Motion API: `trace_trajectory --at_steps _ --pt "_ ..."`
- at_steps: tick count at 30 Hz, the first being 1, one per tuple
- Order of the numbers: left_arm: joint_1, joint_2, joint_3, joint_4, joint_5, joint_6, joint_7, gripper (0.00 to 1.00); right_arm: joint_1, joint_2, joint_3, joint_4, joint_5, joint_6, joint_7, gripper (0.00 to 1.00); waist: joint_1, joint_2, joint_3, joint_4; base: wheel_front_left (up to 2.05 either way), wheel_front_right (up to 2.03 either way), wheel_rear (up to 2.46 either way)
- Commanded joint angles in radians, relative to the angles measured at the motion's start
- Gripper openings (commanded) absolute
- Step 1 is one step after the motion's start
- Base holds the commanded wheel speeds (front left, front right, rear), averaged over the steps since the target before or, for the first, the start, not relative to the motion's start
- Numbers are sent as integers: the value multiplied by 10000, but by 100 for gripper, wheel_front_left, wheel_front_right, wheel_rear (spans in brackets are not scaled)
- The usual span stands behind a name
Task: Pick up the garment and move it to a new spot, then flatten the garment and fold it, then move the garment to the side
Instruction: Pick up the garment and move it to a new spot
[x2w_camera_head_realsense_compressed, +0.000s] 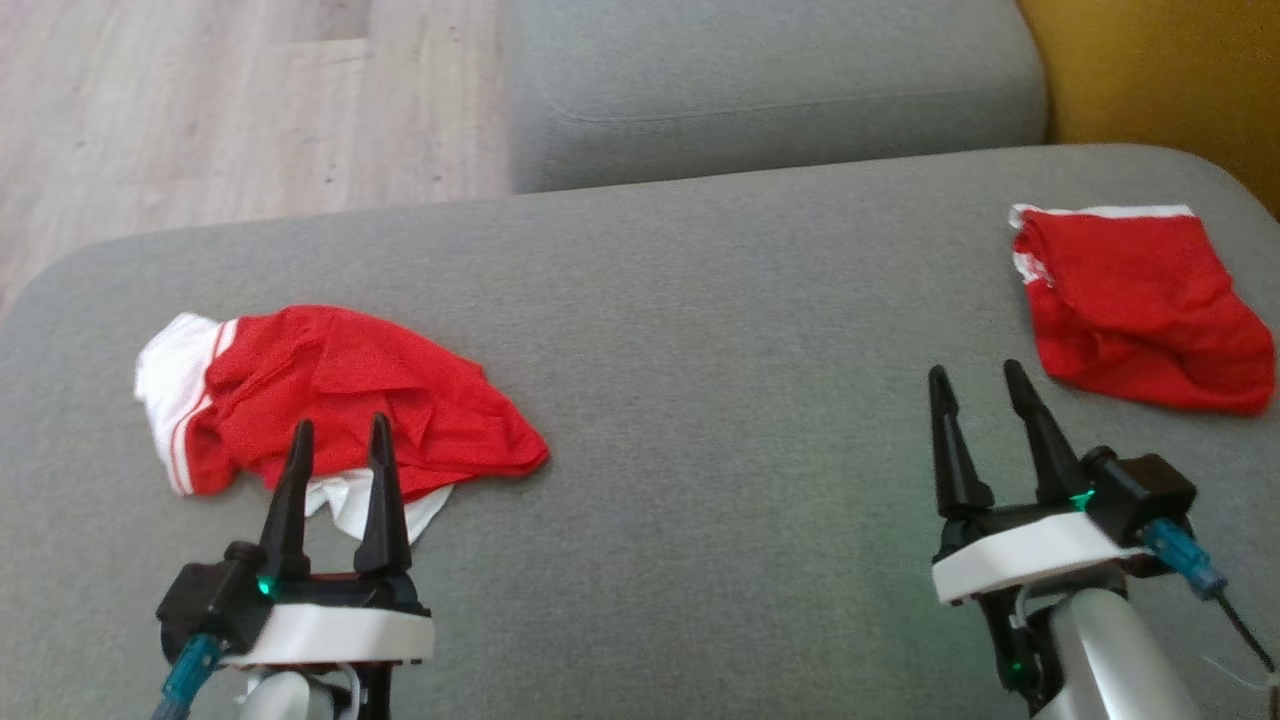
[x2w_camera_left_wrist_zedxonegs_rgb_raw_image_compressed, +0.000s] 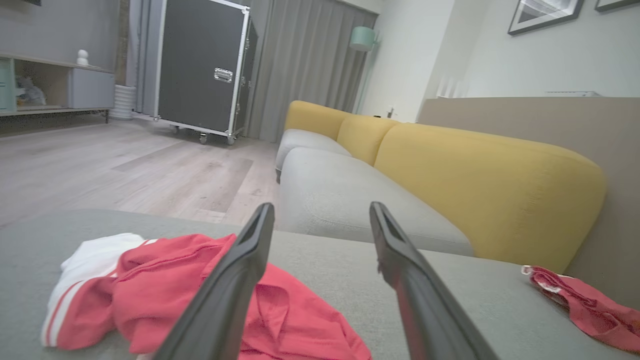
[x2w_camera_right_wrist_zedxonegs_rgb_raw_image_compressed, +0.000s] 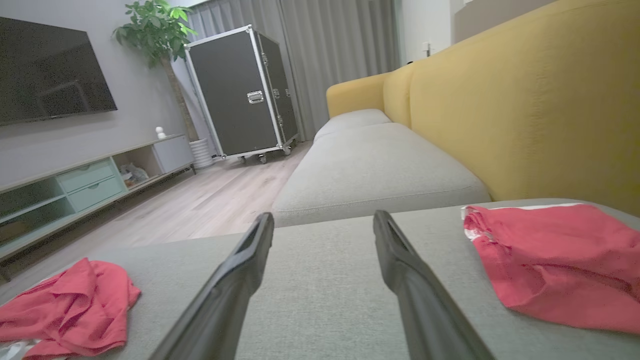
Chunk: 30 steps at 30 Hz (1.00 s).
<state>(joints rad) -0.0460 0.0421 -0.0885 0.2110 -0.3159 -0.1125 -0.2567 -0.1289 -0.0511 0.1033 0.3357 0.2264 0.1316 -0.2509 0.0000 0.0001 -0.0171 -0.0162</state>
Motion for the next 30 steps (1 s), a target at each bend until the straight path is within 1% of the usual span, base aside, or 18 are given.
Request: trace_trajectory --at_steps 1,12,18,24,28,30 --pt "-278 81 431 -325 44 98 -51 100 -181 8 353 -384 13 -9 -108 100 0 -1 -60 237 0 0 0" --pt "1 81 754 -237 344 82 -51 100 79 8 1268 -323 486 -9 -108 100 0 -1 -397 1755 0 0 0" --pt "158 81 951 -190 530 24 -51 100 226 8 1687 -288 816 -9 -108 100 0 -1 -560 2387 0 0 0" --pt "222 84 1211 -198 674 -37 -51 100 288 9 1929 -269 976 -9 -109 100 0 -1 -571 2562 0 0 0" --pt "109 154 1303 -166 741 -69 -51 100 254 9 1977 -270 994 -9 -109 100 0 -1 -437 2462 0 0 0" --pt "-112 286 1229 -86 800 -99 -51 100 195 9 1933 -279 966 -9 -109 100 0 -1 -262 2359 0 0 0"
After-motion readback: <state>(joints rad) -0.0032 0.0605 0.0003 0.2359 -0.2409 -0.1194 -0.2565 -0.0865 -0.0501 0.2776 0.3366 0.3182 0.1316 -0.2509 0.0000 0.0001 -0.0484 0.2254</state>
